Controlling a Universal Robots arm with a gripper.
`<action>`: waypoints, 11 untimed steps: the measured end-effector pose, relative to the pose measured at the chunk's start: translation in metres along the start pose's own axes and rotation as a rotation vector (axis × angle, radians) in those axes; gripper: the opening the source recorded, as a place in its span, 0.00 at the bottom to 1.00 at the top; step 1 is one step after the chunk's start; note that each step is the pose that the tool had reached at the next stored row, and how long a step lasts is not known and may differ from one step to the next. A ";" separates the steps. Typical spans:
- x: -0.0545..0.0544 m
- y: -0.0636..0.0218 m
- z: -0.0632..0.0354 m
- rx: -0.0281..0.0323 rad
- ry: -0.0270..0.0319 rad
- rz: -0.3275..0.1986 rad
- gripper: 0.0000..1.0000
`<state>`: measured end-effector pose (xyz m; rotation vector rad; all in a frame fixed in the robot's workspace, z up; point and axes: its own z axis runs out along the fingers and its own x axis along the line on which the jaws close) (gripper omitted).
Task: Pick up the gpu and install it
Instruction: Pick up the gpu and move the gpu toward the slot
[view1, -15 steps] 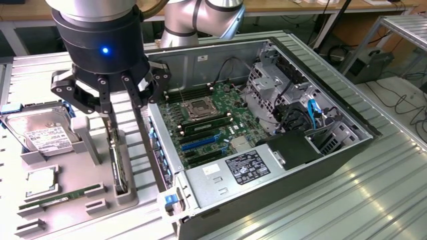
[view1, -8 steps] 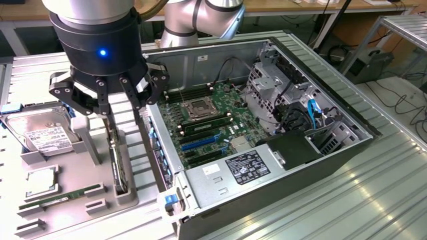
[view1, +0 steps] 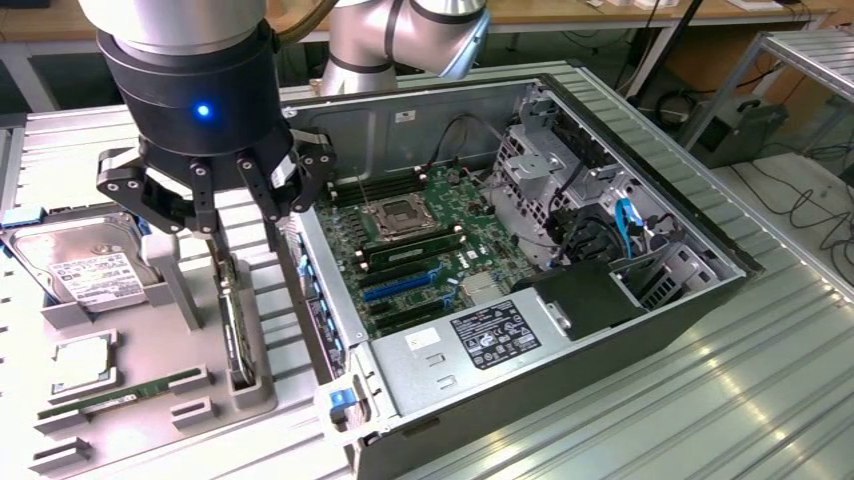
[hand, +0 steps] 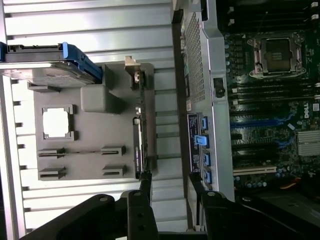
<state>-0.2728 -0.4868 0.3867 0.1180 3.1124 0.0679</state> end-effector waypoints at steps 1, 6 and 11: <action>0.000 0.0000 0.0004 0.0000 0.0000 0.000 0.42; 0.001 -0.0002 0.0021 0.0000 0.0000 0.000 0.42; 0.002 -0.0003 0.0039 0.0000 0.0000 0.000 0.42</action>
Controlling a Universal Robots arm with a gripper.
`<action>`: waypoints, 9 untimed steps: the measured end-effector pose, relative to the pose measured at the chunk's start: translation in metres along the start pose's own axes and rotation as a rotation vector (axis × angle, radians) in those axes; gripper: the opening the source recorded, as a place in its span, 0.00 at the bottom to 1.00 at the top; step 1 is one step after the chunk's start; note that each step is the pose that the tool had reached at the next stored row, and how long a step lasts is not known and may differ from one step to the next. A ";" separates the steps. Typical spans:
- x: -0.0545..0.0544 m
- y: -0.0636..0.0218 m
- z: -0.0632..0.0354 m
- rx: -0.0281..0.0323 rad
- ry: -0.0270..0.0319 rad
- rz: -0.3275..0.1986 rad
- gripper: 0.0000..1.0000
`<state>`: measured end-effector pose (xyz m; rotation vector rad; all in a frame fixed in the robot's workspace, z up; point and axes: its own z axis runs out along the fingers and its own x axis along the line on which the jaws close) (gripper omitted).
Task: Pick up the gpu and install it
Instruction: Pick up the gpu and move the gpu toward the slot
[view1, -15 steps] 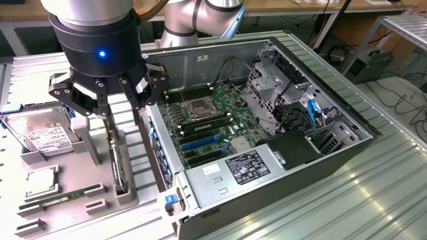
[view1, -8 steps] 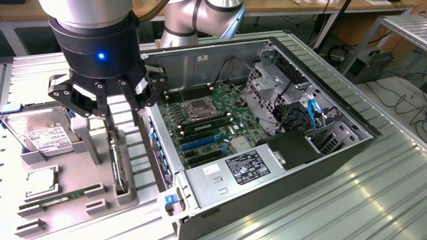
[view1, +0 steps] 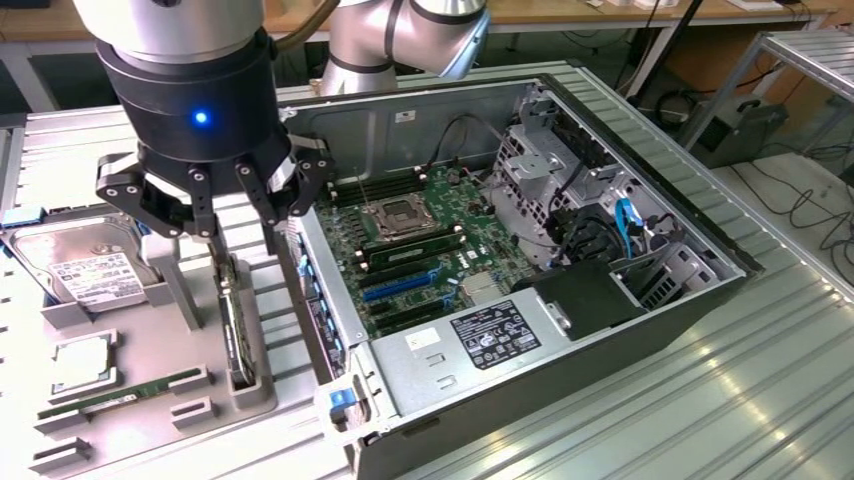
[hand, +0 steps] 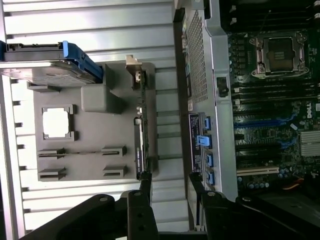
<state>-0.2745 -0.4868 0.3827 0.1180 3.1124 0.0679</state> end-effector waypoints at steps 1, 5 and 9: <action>0.000 0.0000 0.0003 0.0000 0.0001 0.000 0.42; 0.001 -0.0001 0.0016 0.0000 0.0000 0.000 0.42; 0.002 -0.0003 0.0029 0.0001 0.0001 0.000 0.42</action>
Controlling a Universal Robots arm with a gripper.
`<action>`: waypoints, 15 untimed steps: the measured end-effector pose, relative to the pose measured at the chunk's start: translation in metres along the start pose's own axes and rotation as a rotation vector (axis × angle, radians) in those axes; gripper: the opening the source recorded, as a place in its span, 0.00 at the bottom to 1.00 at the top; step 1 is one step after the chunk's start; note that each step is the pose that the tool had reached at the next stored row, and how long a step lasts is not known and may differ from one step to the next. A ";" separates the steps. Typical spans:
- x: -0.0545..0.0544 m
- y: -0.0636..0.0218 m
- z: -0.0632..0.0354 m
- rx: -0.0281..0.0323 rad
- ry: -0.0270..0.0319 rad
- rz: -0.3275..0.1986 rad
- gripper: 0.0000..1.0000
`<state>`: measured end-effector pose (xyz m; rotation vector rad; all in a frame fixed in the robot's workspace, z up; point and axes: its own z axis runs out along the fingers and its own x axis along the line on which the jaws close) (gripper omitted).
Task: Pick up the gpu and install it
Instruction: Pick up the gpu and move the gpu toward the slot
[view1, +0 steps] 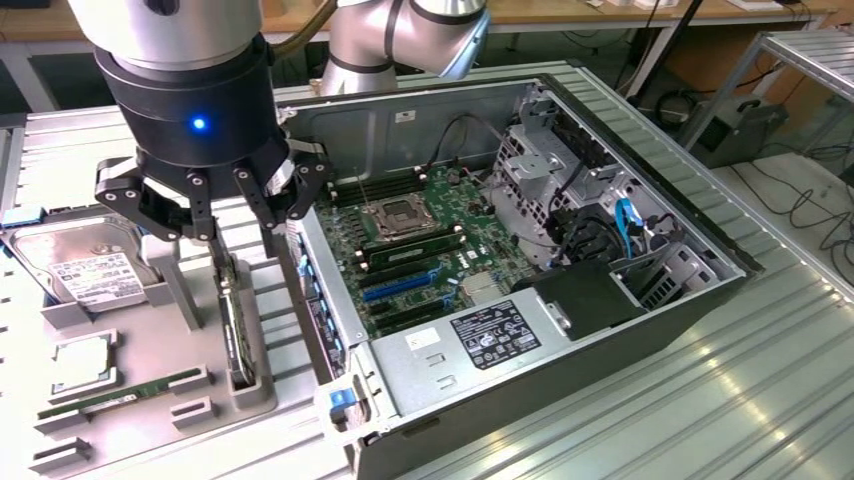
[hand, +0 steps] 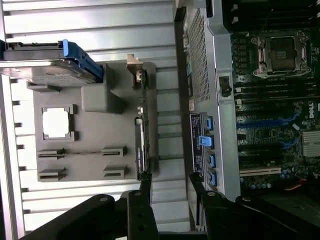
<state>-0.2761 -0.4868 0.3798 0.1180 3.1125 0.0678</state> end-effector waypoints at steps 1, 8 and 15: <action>0.000 0.0000 0.0003 0.0000 0.0000 0.000 0.42; 0.001 -0.0002 0.0026 -0.0001 -0.0001 0.000 0.42; 0.002 -0.0004 0.0050 0.0000 0.0000 0.000 0.42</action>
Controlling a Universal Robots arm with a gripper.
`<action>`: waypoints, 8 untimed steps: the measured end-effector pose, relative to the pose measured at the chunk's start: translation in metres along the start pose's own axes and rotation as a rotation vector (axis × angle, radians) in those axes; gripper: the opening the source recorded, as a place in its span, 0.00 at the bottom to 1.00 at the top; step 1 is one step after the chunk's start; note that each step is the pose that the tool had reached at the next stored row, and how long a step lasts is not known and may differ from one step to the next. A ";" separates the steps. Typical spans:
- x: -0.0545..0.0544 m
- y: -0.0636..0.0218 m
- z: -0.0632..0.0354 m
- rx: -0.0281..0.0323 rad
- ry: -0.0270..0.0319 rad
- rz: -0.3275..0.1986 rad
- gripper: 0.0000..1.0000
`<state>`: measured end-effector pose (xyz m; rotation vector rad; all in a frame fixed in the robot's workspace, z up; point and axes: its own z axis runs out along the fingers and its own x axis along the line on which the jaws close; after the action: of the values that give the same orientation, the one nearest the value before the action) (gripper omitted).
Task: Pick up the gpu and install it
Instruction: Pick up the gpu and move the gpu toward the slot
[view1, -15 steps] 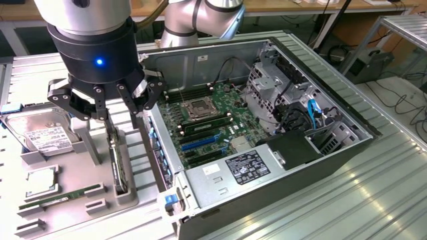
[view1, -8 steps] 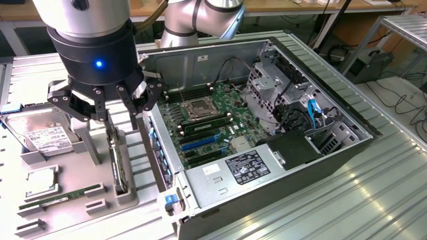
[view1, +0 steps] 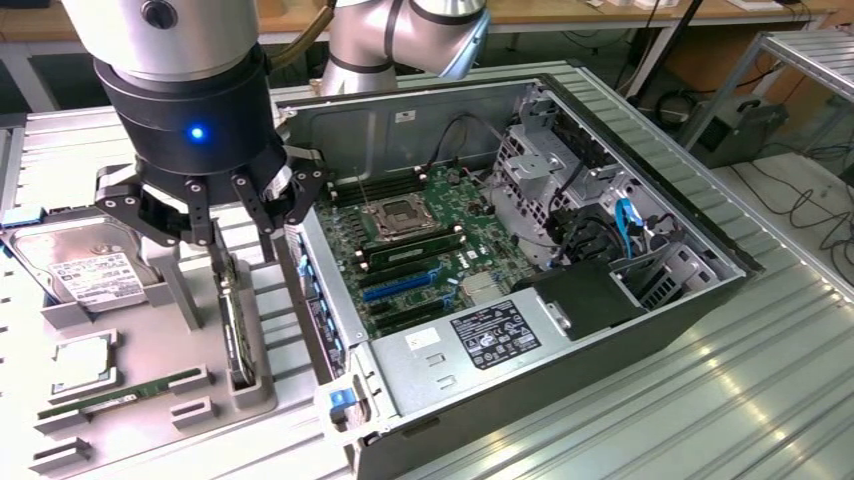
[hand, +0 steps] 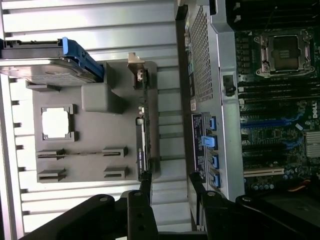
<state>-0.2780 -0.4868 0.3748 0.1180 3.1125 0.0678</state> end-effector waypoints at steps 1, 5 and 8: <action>0.000 0.0000 0.0003 0.0000 0.0000 0.000 0.42; 0.001 -0.0001 0.0017 0.0000 0.0000 0.000 0.42; 0.001 -0.0002 0.0027 0.0000 0.0000 0.000 0.42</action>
<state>-0.2789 -0.4868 0.3720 0.1179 3.1125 0.0678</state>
